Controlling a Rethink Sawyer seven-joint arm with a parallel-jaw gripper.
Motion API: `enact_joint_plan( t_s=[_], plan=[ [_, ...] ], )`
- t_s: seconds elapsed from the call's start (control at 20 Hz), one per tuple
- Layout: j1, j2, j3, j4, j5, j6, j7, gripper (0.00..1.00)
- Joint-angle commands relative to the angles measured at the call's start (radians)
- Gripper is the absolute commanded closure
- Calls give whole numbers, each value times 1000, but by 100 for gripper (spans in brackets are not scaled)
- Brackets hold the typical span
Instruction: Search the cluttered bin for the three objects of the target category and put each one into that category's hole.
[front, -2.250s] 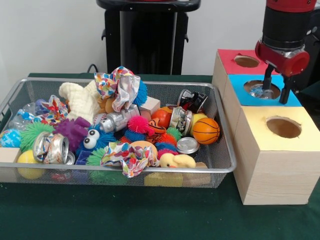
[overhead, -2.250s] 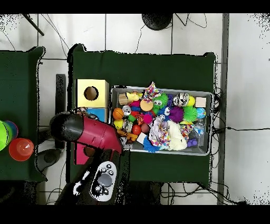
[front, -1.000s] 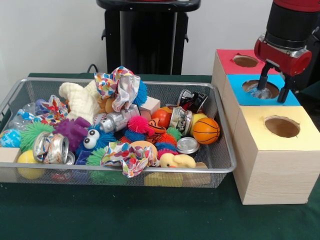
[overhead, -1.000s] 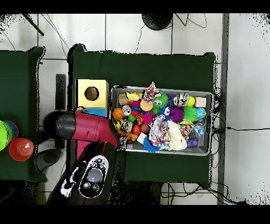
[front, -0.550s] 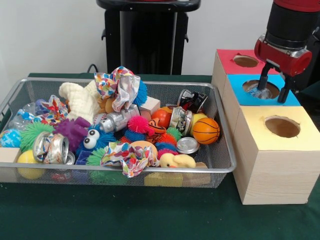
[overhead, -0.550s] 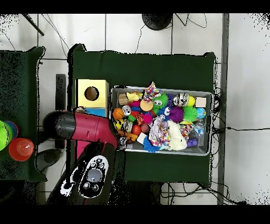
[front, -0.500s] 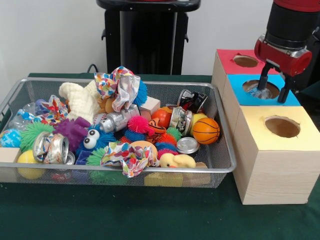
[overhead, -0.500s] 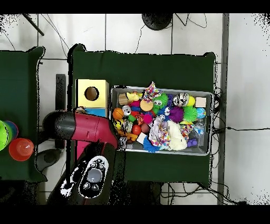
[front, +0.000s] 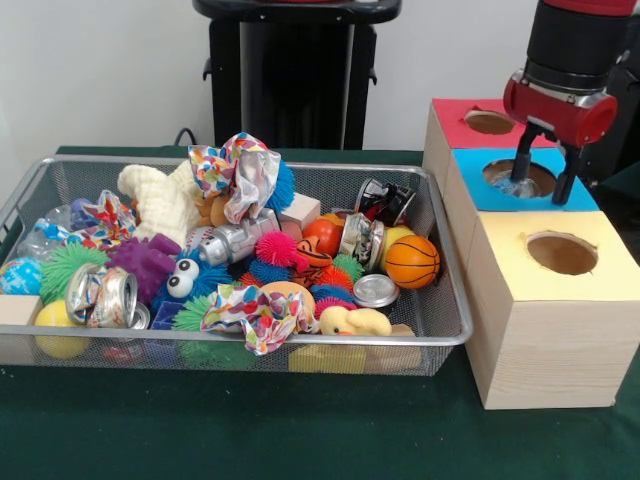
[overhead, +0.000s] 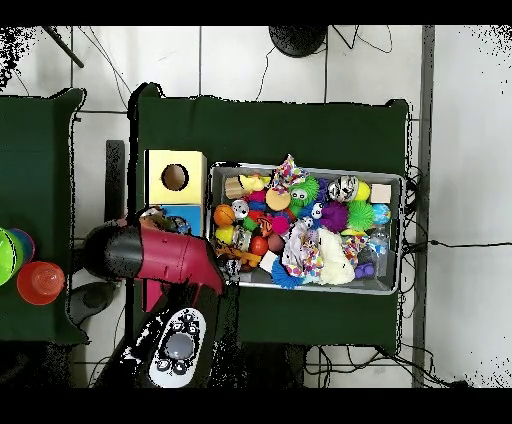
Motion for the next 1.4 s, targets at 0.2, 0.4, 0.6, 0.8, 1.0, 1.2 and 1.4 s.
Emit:
enact_joint_plan(
  t_s=[0.2, 0.4, 0.6, 0.8, 1.0, 1.2, 1.4],
  plan=[
    [-159, 37, 131, 301, -76, -412, 172, 0],
    [-173, 19, 143, 322, -76, -403, 151, 0],
    [-185, 1, 144, 336, -85, -366, 118, 0],
    [-170, -43, 122, 358, -80, -346, 122, 0],
    [-166, -97, 108, 380, -78, -304, 112, 0],
    [-139, -166, 71, 391, -70, -211, 104, 0],
    [-104, -221, 22, 388, -69, -109, 102, 0]
  ],
)
